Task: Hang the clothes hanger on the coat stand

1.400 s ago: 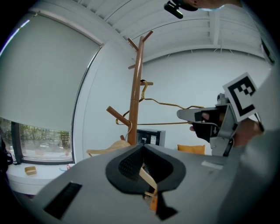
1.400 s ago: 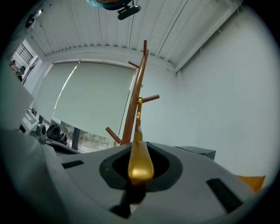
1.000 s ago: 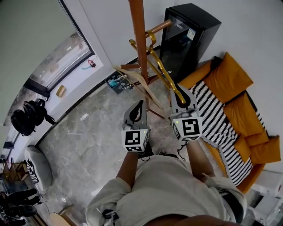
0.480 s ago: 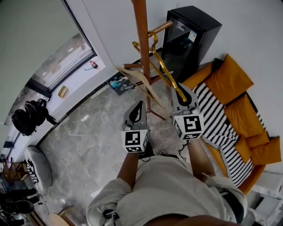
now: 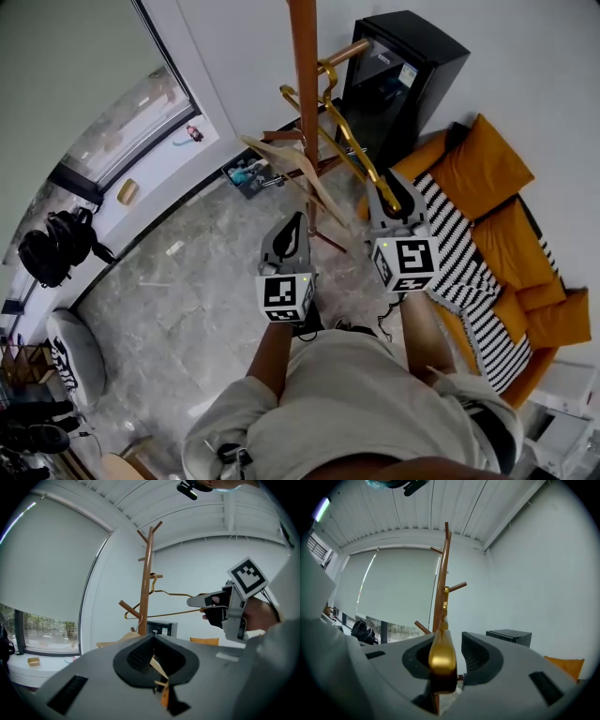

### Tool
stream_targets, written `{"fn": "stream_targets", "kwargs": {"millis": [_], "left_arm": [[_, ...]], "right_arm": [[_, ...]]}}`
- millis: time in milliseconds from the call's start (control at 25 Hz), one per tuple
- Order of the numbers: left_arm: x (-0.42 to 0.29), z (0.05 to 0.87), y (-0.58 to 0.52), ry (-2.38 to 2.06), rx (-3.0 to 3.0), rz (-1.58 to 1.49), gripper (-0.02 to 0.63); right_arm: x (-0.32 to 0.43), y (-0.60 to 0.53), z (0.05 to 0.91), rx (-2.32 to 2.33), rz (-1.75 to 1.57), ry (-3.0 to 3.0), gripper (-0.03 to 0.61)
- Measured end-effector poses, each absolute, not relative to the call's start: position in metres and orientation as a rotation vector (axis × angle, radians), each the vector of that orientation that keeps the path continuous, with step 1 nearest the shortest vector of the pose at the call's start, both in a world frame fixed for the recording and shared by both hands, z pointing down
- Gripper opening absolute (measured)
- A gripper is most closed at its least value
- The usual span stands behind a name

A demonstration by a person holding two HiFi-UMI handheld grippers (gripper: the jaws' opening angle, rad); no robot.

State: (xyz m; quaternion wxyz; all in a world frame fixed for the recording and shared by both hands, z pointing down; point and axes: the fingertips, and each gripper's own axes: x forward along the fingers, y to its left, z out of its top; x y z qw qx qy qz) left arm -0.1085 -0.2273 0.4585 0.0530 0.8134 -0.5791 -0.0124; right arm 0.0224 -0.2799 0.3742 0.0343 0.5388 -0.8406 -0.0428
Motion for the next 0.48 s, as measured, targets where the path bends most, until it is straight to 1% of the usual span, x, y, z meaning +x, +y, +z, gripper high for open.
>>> {"fn": "stream_targets", "kwargs": {"millis": [120, 160, 200, 480], "left_arm": [[-0.111, 0.459, -0.228, -1.755, 2.474, -0.045, 0.009], [-0.111, 0.459, -0.229, -1.753, 2.474, -0.047, 0.009], [-0.111, 0.459, -0.229, -1.75, 2.473, -0.048, 0.009], [-0.121, 0.463, -0.228, -1.749, 2.465, -0.055, 0.009]], "right_arm": [[0.021, -0.281, 0.377, 1.639, -0.114, -2.586, 0.103], [0.016, -0.28, 0.379, 1.597, -0.104, -2.6, 0.137], [0.01, -0.278, 0.381, 1.551, -0.097, -2.615, 0.237], [-0.016, -0.271, 0.388, 1.467, -0.126, -2.623, 0.238]]}}
